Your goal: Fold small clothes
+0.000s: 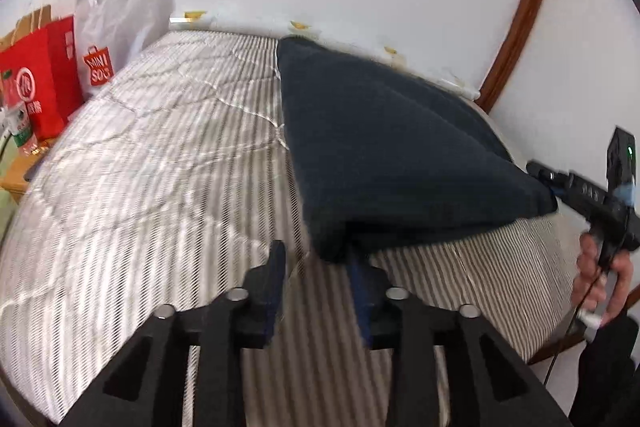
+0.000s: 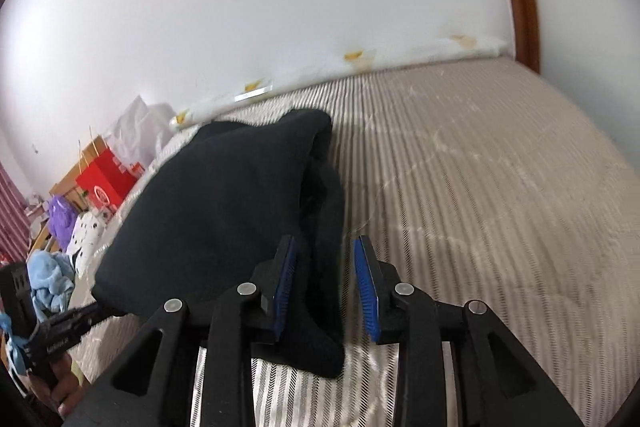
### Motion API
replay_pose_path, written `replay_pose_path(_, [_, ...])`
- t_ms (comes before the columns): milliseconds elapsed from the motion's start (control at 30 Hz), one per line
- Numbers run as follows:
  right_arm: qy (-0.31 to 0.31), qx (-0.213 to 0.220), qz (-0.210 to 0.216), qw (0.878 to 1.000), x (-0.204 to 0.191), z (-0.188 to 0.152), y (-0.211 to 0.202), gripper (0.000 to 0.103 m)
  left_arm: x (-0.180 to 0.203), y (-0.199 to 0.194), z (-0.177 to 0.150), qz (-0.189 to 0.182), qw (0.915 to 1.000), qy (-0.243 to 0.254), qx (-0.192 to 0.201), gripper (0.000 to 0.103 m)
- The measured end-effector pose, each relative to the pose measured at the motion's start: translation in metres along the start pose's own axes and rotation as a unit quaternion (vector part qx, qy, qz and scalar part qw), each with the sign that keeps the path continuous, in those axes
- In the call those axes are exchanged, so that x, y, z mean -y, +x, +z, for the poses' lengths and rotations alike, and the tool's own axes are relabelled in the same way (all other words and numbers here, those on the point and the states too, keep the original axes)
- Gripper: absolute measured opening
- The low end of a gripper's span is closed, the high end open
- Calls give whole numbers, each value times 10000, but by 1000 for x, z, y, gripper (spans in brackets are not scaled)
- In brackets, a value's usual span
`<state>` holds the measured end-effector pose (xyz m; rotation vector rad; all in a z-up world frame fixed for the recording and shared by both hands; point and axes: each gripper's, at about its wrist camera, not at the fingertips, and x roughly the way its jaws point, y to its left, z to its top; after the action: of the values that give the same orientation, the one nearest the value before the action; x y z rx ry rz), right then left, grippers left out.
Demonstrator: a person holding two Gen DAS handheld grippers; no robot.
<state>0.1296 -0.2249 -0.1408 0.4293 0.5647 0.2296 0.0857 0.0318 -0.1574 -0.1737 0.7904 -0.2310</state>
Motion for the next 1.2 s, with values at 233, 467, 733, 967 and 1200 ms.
replay_pose_path(233, [-366,-55,189,9991,-30,9,2,30,8,-33,26,-84,9988,94,467,50])
replay_pose_path(467, [-791,-531,-215,9952,-37,-13,33,30,20,8,59,160,9994,212,240,50])
replay_pose_path(733, [-1071,-718,-284,9912,-26,2,24,34,7,42,45,-23,9994,241,-236,59])
replay_pose_path(967, [-1132,-572,-270,9916,-24,75,47,45,-15,47,86,-137,9998,-139,-35,56])
replay_pose_path(1200, [-860,-1038,-143,9908,-19,128,134,45,-22,88,143,184,9998,2,-75,55])
